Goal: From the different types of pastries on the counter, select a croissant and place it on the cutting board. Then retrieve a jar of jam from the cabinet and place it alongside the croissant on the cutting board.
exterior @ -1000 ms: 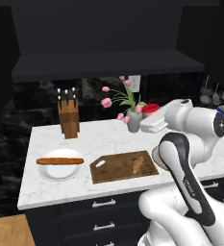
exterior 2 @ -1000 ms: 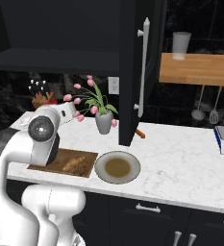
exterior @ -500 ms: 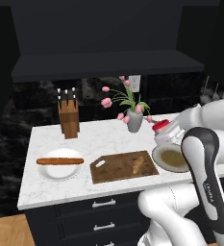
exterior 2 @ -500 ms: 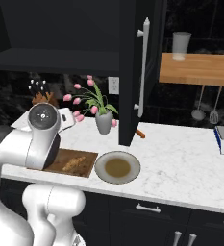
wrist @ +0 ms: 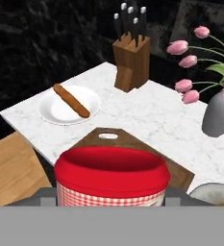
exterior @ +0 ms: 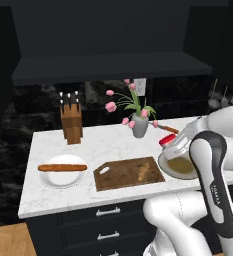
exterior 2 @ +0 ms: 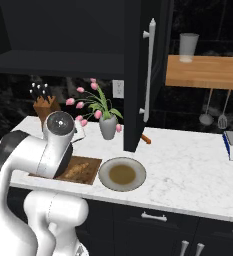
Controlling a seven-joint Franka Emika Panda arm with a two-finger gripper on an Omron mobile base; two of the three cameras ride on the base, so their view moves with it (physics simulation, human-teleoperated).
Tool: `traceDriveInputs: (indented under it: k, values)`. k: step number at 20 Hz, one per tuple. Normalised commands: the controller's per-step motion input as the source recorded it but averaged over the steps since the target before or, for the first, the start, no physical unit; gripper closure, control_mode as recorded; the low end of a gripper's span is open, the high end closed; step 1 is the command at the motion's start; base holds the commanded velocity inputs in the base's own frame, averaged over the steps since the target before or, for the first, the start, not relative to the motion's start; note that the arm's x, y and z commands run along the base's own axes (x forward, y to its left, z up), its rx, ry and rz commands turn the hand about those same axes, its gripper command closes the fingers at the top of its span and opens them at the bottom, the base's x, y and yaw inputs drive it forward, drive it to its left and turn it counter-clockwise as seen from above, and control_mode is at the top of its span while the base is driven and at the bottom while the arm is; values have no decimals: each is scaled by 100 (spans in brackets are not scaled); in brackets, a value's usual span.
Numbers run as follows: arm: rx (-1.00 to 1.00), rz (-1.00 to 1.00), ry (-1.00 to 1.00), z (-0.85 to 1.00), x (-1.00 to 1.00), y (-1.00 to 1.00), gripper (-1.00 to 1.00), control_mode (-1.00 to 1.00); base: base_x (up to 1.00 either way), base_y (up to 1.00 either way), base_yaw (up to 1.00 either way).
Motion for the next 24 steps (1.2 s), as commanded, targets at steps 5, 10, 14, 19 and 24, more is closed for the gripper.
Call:
traceDriveInputs:
  k: [5, 10, 14, 19, 24]
  values:
    - [5, -13, -43, -100, -24, 48, 100, -100, 0, 0, 0]
    - [4, -19, -3, -100, 52, 96, 100, -100, 0, 0, 0]
    - [5, -20, -9, -100, 82, 54, 100, -100, 0, 0, 0]
    - [9, -28, -27, -100, 49, 9, 100, -100, 0, 0, 0]
    - [4, -30, -48, -98, 40, 24, 100, -100, 0, 0, 0]
